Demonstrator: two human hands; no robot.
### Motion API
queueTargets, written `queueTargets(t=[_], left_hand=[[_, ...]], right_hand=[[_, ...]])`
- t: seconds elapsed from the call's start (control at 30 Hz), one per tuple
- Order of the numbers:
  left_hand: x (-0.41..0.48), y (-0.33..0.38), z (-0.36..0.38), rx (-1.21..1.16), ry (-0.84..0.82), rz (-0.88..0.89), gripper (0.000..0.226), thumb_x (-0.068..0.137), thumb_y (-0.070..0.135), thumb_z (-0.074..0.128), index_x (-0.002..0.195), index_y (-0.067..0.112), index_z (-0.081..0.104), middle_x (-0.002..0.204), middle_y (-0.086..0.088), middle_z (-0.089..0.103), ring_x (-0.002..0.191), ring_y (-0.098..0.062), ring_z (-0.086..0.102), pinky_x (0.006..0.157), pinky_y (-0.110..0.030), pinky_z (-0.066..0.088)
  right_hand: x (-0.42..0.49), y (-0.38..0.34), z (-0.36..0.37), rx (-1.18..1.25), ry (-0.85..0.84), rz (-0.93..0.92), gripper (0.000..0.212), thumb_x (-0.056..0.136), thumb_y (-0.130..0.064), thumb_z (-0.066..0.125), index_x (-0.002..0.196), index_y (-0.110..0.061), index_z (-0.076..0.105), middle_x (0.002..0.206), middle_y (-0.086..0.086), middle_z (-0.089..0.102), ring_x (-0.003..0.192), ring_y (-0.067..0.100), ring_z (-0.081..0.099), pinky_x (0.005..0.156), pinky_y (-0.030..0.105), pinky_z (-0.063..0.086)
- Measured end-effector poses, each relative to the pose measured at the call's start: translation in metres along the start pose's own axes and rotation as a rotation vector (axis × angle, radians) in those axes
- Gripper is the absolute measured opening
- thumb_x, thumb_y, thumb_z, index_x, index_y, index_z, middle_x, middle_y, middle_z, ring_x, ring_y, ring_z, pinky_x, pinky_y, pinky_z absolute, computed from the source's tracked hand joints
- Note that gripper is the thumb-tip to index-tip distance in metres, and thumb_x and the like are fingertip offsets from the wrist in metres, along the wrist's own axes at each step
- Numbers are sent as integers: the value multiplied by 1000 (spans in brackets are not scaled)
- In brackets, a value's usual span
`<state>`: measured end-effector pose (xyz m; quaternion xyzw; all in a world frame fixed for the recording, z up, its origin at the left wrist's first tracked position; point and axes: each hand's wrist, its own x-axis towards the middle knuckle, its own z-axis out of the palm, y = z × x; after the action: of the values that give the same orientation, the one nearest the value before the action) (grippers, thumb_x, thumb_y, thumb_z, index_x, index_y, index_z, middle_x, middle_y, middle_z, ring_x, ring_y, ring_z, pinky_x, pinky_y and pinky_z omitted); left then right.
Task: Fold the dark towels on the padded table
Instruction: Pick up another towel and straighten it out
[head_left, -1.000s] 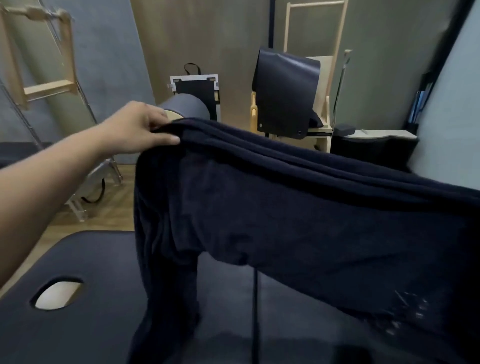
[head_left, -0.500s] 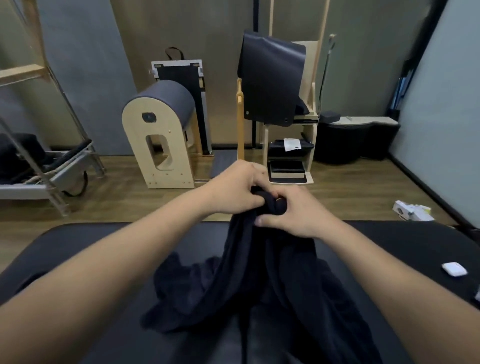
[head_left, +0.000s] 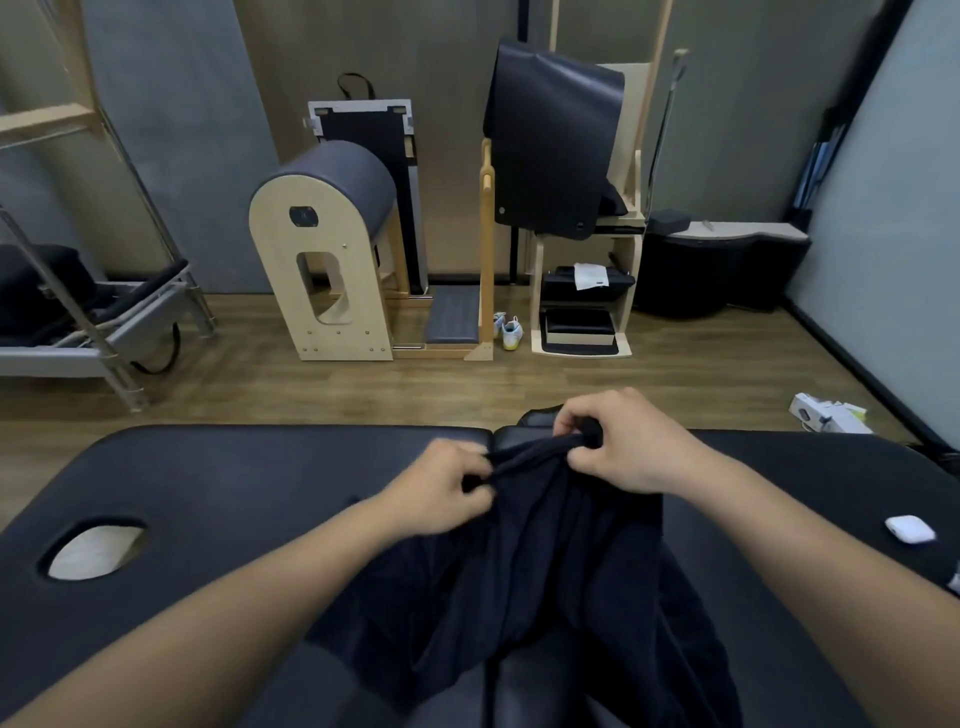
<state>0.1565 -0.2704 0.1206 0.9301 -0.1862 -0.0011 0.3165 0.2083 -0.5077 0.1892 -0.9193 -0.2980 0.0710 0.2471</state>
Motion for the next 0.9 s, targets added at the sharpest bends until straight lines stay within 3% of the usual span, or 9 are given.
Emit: queueTargets(t=[0.07, 0.13, 0.17, 0.3, 0.43, 0.57, 0.67, 0.83, 0.9], left_hand=[[13, 18, -28, -176, 216, 44, 14, 76, 21, 51, 66, 14, 59, 70, 6, 60, 65, -10, 53, 63, -26, 42], [24, 43, -58, -337, 298, 79, 15, 81, 13, 54, 70, 6, 62, 76, -15, 63, 68, -23, 54, 65, -27, 43], [27, 50, -66, -355, 303, 108, 13, 82, 10, 55, 71, 9, 62, 76, -16, 63, 69, -19, 54, 66, -26, 43], [22, 27, -28, 144, 24, 199, 8, 82, 11, 61, 75, 15, 64, 70, 17, 48, 70, -7, 46, 68, -19, 37], [23, -10, 2, 307, -130, 54, 16, 82, 18, 57, 71, 7, 59, 73, 3, 50, 68, -18, 46, 64, -30, 40], [26, 8, -39, -64, 156, 51, 18, 69, 27, 51, 66, 15, 65, 66, 10, 57, 64, -3, 52, 63, -23, 41], [20, 47, -90, -466, 312, 80, 11, 75, 22, 59, 71, 24, 69, 73, 4, 67, 71, -11, 60, 67, -24, 47], [-1, 83, -66, -455, 37, 197, 15, 94, 18, 57, 88, 8, 66, 84, -8, 65, 77, -9, 58, 72, -23, 46], [-7, 71, -34, -328, -73, 178, 11, 89, 31, 67, 89, 20, 64, 84, 14, 59, 76, 3, 52, 72, -19, 41]], right_hand=[[1, 8, -8, -31, -5, 35, 14, 80, -25, 73, 77, -33, 62, 77, -13, 64, 75, 11, 59, 67, 25, 43], [5, 9, -22, -1, 17, 23, 12, 81, -30, 77, 76, -32, 66, 71, -11, 62, 73, 10, 57, 66, 27, 42], [7, 8, -32, 56, 51, 7, 13, 81, -29, 78, 75, -31, 67, 69, -7, 62, 71, 10, 57, 66, 29, 44], [5, 1, -72, 203, 130, -57, 13, 80, -12, 76, 79, -25, 75, 77, 8, 71, 73, 16, 63, 72, 38, 51], [-1, -3, -68, 123, 54, -82, 15, 80, -14, 75, 79, -28, 76, 79, -2, 73, 81, 20, 67, 78, 40, 54], [-4, 20, -91, 84, 223, 4, 19, 79, -14, 78, 71, -32, 73, 70, -1, 68, 68, 16, 59, 67, 31, 46], [-10, 34, -102, -6, 233, 101, 18, 78, -33, 80, 66, -41, 70, 61, -6, 62, 58, 9, 50, 57, 26, 40], [-7, 38, -114, -124, 380, 198, 32, 82, -23, 72, 69, -50, 63, 80, -3, 70, 81, 22, 64, 74, 33, 52], [-6, 34, -114, -203, 384, 229, 32, 74, -27, 62, 72, -60, 61, 89, 0, 71, 88, 28, 65, 82, 41, 55]])
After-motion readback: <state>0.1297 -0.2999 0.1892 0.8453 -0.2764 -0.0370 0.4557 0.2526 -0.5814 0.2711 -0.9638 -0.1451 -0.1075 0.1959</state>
